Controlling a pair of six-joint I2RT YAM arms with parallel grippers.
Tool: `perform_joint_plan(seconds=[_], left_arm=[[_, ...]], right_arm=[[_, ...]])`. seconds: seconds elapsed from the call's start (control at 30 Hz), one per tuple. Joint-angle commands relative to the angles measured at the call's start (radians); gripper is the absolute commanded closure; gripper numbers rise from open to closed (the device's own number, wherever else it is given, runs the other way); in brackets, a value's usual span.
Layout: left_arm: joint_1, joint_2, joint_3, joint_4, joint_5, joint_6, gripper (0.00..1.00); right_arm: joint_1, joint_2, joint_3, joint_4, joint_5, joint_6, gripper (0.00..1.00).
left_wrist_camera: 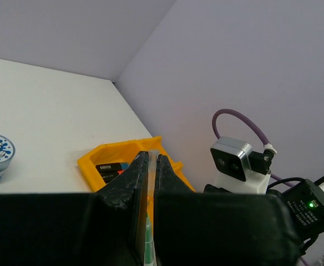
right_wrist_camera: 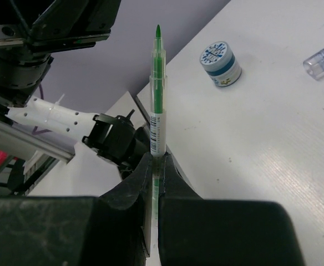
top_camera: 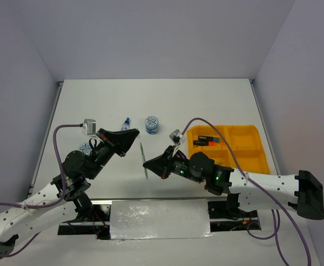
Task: Sort the stationery into containers
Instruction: Close the pen cap on the pen.
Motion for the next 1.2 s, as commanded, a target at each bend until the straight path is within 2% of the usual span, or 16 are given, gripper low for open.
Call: perform_joint_plan(seconds=[0.0, 1.17], left_arm=[[0.004, 0.004, -0.009, 0.072, 0.035, 0.013, 1.0], [0.004, 0.045, -0.033, 0.105, 0.088, -0.005, 1.0]], right_arm=[[0.008, -0.004, 0.049, 0.002, 0.05, -0.028, 1.0], [0.007, -0.031, 0.107, -0.085, 0.141, -0.062, 1.0]])
